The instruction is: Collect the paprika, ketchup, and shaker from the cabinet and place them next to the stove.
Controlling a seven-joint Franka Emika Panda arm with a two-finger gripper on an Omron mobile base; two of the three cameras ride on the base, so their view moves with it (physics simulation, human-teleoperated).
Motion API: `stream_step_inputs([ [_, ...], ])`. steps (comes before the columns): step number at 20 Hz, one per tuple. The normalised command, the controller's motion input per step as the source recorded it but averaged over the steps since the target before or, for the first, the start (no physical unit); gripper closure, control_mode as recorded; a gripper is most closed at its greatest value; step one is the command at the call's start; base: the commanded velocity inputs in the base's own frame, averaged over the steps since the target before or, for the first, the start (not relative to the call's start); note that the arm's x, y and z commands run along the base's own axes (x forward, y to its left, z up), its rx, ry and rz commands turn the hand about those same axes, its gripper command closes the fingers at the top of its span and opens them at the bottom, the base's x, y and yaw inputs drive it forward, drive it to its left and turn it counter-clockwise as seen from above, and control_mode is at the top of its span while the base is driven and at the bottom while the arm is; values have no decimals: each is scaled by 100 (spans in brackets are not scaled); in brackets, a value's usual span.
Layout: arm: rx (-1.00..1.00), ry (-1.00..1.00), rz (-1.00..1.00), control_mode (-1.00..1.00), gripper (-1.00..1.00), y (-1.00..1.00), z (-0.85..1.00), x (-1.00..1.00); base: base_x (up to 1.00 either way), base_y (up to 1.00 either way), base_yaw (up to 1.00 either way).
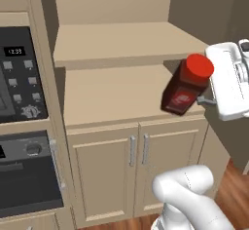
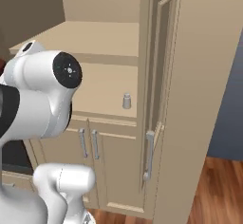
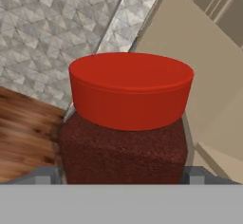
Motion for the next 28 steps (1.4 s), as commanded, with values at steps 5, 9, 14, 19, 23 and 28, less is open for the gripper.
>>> stream_step_inputs([
  [5, 0, 0, 0, 100, 100, 0, 0, 0, -99, -8, -4],
  [9, 0, 0, 0, 100, 100, 0, 0, 0, -100, -27, -14],
  [14, 0, 0, 0, 100, 100, 0, 0, 0, -86, -43, -30],
  [19, 0, 0, 0, 100, 100, 0, 0, 0, -61, -55, -37],
  [23, 0, 0, 0, 100, 100, 0, 0, 0, -49, -64, -41],
  [28, 0, 0, 0, 100, 100, 0, 0, 0, -42, -70, -41],
])
